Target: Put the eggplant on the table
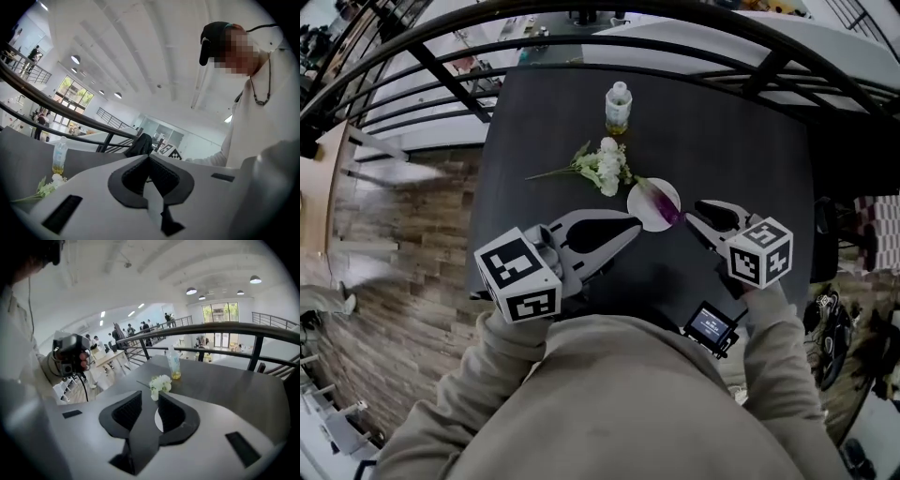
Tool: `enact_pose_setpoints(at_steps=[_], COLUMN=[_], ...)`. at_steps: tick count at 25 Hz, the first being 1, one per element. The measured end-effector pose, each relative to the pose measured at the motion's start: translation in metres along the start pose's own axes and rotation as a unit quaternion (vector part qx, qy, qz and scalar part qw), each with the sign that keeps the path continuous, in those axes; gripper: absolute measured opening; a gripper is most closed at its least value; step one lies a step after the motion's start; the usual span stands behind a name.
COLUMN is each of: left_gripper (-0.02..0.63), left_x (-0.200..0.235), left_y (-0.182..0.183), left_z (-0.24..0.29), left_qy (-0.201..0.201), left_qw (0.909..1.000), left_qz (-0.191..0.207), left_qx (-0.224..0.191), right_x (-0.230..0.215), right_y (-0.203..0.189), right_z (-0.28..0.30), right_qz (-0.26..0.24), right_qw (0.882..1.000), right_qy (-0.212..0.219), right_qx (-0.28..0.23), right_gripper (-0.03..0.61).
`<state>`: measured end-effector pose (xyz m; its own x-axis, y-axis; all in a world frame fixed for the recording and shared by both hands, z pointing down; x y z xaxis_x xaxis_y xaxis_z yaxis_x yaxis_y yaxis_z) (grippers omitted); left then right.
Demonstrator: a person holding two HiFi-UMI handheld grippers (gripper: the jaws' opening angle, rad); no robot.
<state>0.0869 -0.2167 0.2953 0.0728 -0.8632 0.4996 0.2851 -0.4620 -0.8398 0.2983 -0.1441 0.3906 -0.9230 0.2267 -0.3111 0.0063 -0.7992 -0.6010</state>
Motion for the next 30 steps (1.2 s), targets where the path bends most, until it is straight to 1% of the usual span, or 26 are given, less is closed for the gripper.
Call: enact_pose_setpoints(at_steps=[1,2,4,7,9,10,12,14,18,30], left_gripper=[0.006,0.006,0.006,0.006,0.006,0.006,0.006,0.006,0.006,0.006], left_x=[-0.002,-0.005,-0.010,-0.014,-0.014,-0.014,-0.015,-0.018,-0.023,-0.024], left_y=[0.004,0.008,0.018,0.027,0.032,0.034,0.039,0.043,0.041,0.043], left_z=[0.003,0.006,0.010,0.017,0.020,0.022,0.025,0.029,0.026,0.021], left_qy=[-0.006,-0.011,-0.021,-0.038,-0.043,-0.046,-0.052,-0.057,-0.060,-0.054], left_qw=[1.0000,0.9998,0.9992,0.9980,0.9973,0.9969,0.9960,0.9952,0.9945,0.9952], left_qz=[0.006,0.014,0.031,0.049,0.059,0.063,0.072,0.079,0.086,0.082], left_qx=[0.003,0.007,0.011,0.009,0.004,0.001,-0.005,-0.008,-0.009,-0.002], right_x=[0.005,0.010,0.022,0.045,0.063,0.072,0.082,0.085,0.086,0.085], right_y=[0.004,0.008,0.016,0.027,0.034,0.036,0.039,0.040,0.041,0.047], right_z=[-0.015,-0.031,-0.063,-0.106,-0.124,-0.129,-0.135,-0.136,-0.133,-0.131], right_qz=[-0.006,-0.010,-0.003,0.007,-0.010,-0.025,-0.052,-0.064,-0.065,-0.070], right_qw=[1.000,0.999,0.994,0.979,0.967,0.964,0.962,0.963,0.962,0.964], right_qy=[0.000,0.002,0.018,0.059,0.079,0.082,0.077,0.075,0.077,0.085], right_qx=[-0.024,-0.050,-0.106,-0.195,-0.240,-0.252,-0.256,-0.253,-0.254,-0.241], right_gripper=[0.085,0.043,0.023,0.015,0.015,0.014,0.014,0.014,0.014,0.014])
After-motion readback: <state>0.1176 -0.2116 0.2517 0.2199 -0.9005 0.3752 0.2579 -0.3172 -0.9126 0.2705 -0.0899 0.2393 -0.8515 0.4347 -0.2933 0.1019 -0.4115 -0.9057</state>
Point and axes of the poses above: the fingertips, and each gripper's own axes: z forward along the fingers, x to its left, y out of its top, the point moved 7 cm from there along -z, backward along the fingers, and after that the axes turned 9 degrees about x, right-handed, at the moved point
